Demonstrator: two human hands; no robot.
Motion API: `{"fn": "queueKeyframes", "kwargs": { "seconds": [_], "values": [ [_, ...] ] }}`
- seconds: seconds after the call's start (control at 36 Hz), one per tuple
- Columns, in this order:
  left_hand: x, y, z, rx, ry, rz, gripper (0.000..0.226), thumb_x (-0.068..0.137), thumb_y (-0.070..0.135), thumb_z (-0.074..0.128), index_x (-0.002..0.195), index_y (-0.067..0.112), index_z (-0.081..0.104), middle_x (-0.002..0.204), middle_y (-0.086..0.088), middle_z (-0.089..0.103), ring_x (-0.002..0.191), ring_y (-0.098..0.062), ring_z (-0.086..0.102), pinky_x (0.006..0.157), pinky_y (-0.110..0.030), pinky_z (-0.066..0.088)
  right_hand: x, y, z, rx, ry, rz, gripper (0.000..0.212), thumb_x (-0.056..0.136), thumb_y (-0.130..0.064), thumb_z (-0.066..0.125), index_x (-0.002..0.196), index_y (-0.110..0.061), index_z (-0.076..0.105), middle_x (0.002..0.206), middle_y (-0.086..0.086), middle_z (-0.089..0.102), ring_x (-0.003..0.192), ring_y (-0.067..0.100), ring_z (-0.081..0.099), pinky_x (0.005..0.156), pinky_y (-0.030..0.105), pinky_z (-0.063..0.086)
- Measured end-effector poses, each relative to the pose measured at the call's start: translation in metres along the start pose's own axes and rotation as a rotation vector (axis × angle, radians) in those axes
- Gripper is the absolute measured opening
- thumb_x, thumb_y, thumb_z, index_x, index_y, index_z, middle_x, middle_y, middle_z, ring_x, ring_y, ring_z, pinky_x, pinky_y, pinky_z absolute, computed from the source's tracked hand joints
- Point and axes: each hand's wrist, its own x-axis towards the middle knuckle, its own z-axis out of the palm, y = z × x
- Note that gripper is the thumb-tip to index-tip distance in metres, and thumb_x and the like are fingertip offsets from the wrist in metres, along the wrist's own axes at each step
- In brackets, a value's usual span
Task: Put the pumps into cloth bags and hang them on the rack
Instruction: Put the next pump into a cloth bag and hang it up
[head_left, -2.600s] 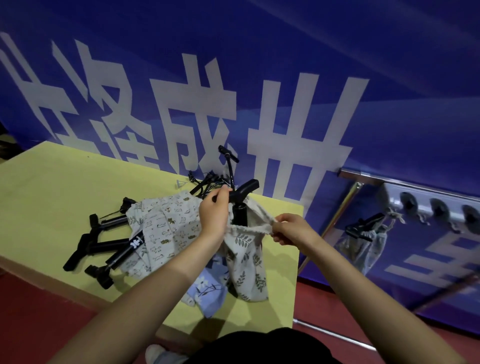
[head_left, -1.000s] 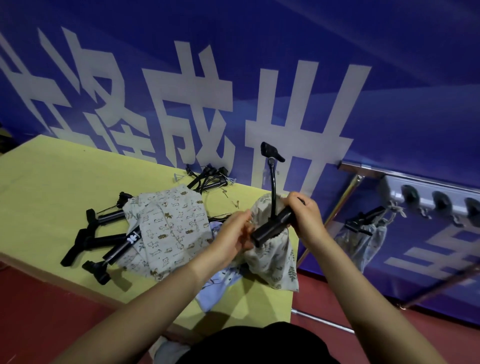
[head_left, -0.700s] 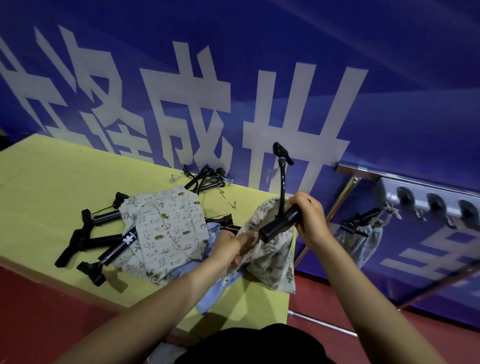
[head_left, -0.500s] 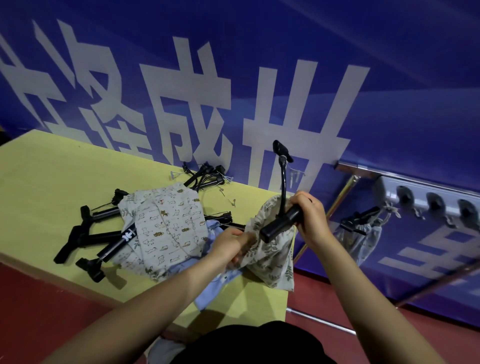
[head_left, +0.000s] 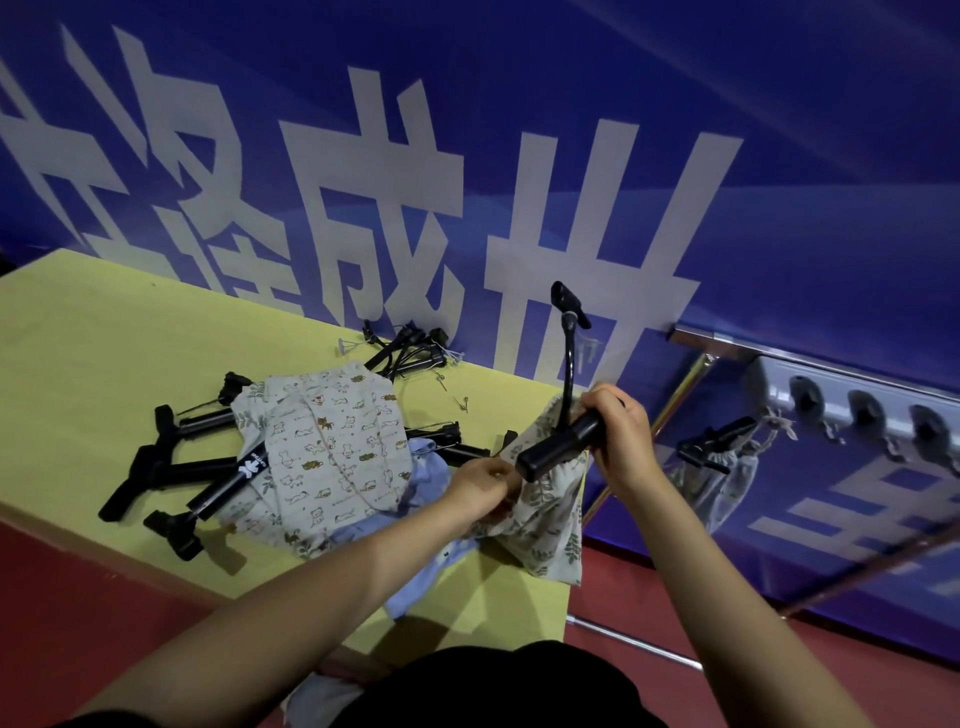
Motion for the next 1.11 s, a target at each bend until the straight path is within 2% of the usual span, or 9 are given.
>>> {"fn": "queueKeyframes", "kwargs": {
  "seconds": [0.08, 0.22, 0.31, 0.44, 0.64, 0.75, 0.86, 0.97, 1.11],
  "values": [
    [0.005, -0.004, -0.002, -0.233, 0.006, -0.072, 0.03, 0.095, 0.005, 0.052, 0.067, 0.015, 0.059, 0.059, -0.003, 0.055, 0.041, -0.011, 0.05, 0.039, -0.016, 0.038, -0.001, 0.001, 0.0, 0.013, 0.0, -0.003, 0.033, 0.09, 0.005, 0.044, 0.06, -0.008, 0.043, 0.055, -0.003, 0.045, 0.053, 0.009, 0.041, 0.049, 0.019, 0.036],
    [0.005, -0.008, -0.019, -0.412, -0.09, -0.055, 0.02, 0.098, 0.006, 0.047, 0.08, 0.002, 0.054, 0.061, -0.007, 0.051, 0.051, -0.018, 0.048, 0.052, -0.027, 0.042, 0.001, 0.001, -0.005, -0.013, 0.03, -0.004, 0.022, 0.078, -0.013, 0.054, 0.06, -0.012, 0.042, 0.06, 0.003, 0.036, 0.051, 0.01, 0.033, 0.047, 0.023, 0.03],
    [0.003, -0.007, -0.033, -0.487, -0.031, -0.021, 0.024, 0.101, 0.007, 0.044, 0.086, 0.001, 0.061, 0.067, -0.006, 0.058, 0.057, -0.014, 0.055, 0.056, -0.022, 0.05, 0.004, 0.0, -0.009, -0.026, 0.057, -0.01, 0.036, 0.086, -0.006, 0.052, 0.052, -0.017, 0.045, 0.055, 0.0, 0.037, 0.048, 0.011, 0.031, 0.044, 0.023, 0.028],
    [-0.007, -0.002, -0.064, -0.268, 0.039, 0.124, 0.027, 0.101, 0.022, 0.046, 0.084, 0.004, 0.057, 0.059, -0.005, 0.049, 0.042, -0.008, 0.044, 0.042, -0.016, 0.038, 0.008, -0.003, -0.004, -0.061, 0.114, -0.004, 0.038, 0.09, -0.001, 0.046, 0.055, -0.017, 0.042, 0.048, -0.01, 0.037, 0.046, 0.008, 0.033, 0.044, 0.021, 0.03],
    [-0.02, 0.007, -0.092, -0.174, 0.123, 0.165, 0.04, 0.102, 0.041, 0.036, 0.083, 0.009, 0.052, 0.049, -0.004, 0.048, 0.033, -0.007, 0.044, 0.038, -0.017, 0.033, 0.015, -0.003, 0.011, -0.102, 0.241, -0.021, 0.029, 0.089, -0.003, 0.046, 0.063, -0.012, 0.039, 0.061, 0.0, 0.03, 0.043, 0.003, 0.033, 0.04, 0.017, 0.031],
    [-0.02, 0.008, -0.099, -0.223, 0.099, 0.183, 0.032, 0.091, 0.03, 0.063, 0.074, 0.013, 0.041, 0.06, -0.002, 0.054, 0.051, -0.014, 0.059, 0.046, -0.021, 0.04, 0.015, -0.002, 0.017, -0.09, 0.281, -0.053, 0.031, 0.091, -0.003, 0.047, 0.062, -0.012, 0.038, 0.058, -0.001, 0.03, 0.037, 0.001, 0.032, 0.038, 0.016, 0.03],
    [-0.021, 0.012, -0.106, -0.434, 0.09, 0.145, 0.036, 0.092, 0.006, 0.06, 0.07, 0.015, 0.033, 0.072, -0.008, 0.055, 0.069, -0.018, 0.068, 0.061, -0.026, 0.048, 0.015, 0.001, 0.02, -0.118, 0.291, -0.062, 0.028, 0.091, -0.006, 0.049, 0.064, -0.01, 0.042, 0.058, -0.001, 0.035, 0.038, 0.0, 0.035, 0.039, 0.018, 0.032],
    [-0.024, 0.019, -0.118, -0.631, 0.14, 0.154, 0.032, 0.092, 0.001, 0.058, 0.068, 0.012, 0.04, 0.075, -0.008, 0.059, 0.069, -0.014, 0.064, 0.063, -0.018, 0.054, 0.014, 0.003, 0.021, -0.129, 0.293, -0.067, 0.024, 0.091, -0.007, 0.049, 0.068, -0.008, 0.045, 0.057, -0.001, 0.038, 0.038, 0.002, 0.037, 0.039, 0.02, 0.033],
    [-0.026, 0.028, -0.127, -0.777, 0.098, 0.129, 0.011, 0.095, 0.014, 0.058, 0.084, 0.009, 0.059, 0.074, -0.003, 0.063, 0.075, -0.017, 0.062, 0.08, -0.03, 0.052, 0.014, 0.007, 0.02, -0.191, 0.286, -0.092, 0.025, 0.089, -0.009, 0.051, 0.065, -0.011, 0.047, 0.059, 0.0, 0.04, 0.051, 0.01, 0.039, 0.046, 0.026, 0.034]
  ]
}}
